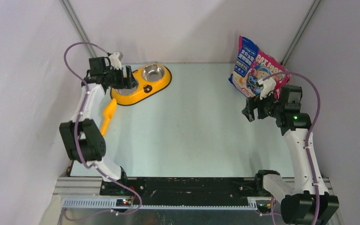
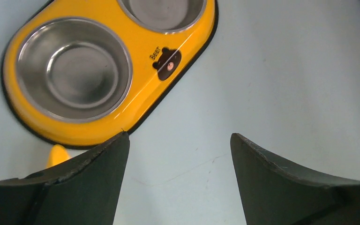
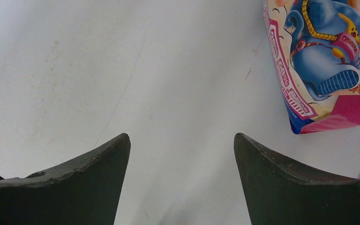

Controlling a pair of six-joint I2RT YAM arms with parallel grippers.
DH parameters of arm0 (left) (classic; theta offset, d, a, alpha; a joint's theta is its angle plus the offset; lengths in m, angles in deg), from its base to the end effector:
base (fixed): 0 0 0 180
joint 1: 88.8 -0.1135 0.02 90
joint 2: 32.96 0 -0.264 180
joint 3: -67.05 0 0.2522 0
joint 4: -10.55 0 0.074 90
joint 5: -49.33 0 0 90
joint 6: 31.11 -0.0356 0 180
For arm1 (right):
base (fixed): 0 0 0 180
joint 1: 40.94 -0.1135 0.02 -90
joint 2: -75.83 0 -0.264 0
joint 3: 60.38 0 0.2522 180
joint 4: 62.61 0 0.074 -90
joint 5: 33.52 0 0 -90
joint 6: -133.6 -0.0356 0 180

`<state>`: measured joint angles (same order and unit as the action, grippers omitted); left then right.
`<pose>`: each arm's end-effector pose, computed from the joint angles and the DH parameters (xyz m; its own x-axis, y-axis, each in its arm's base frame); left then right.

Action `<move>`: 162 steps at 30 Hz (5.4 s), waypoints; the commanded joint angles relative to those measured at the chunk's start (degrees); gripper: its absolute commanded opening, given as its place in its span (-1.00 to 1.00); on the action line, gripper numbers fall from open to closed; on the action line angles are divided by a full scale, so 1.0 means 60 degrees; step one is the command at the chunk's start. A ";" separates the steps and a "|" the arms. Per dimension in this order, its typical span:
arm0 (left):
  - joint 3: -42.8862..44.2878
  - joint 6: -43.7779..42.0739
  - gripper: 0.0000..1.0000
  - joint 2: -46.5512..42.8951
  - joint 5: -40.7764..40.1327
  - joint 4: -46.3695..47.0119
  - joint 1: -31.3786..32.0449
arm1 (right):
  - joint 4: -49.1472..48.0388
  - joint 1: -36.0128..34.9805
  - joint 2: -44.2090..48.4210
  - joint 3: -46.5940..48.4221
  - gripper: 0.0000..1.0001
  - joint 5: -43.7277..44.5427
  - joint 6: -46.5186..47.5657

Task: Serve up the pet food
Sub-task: Move the pet food bowl to the center of the board.

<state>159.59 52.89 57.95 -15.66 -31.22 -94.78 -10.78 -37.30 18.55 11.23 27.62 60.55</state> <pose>0.3571 0.0223 0.3161 -0.6139 0.0309 -0.7888 0.2928 0.9369 -0.1911 0.2058 0.0041 0.3340 -0.4859 -0.2249 -0.8446 -0.4895 0.8706 0.0498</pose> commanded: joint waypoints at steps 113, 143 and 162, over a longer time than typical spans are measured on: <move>0.1798 0.1032 0.99 0.2269 -0.2056 -0.2375 -0.0186 | -0.0052 -0.0163 -0.0539 0.0013 0.67 0.0182 0.0284; 0.5705 0.3008 1.00 0.6816 -0.0515 -0.1623 0.0837 | 0.0013 0.0042 -0.0649 0.0012 0.67 0.0072 0.0294; 0.7085 0.3169 0.99 0.7325 0.0120 -0.2238 0.1542 | -0.0071 -0.0023 -0.0740 0.0013 0.67 0.0452 0.0369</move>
<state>204.88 71.44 106.87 -18.96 -44.29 -85.71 -9.95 -36.84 13.46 11.23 28.78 62.15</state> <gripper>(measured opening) 0.996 0.836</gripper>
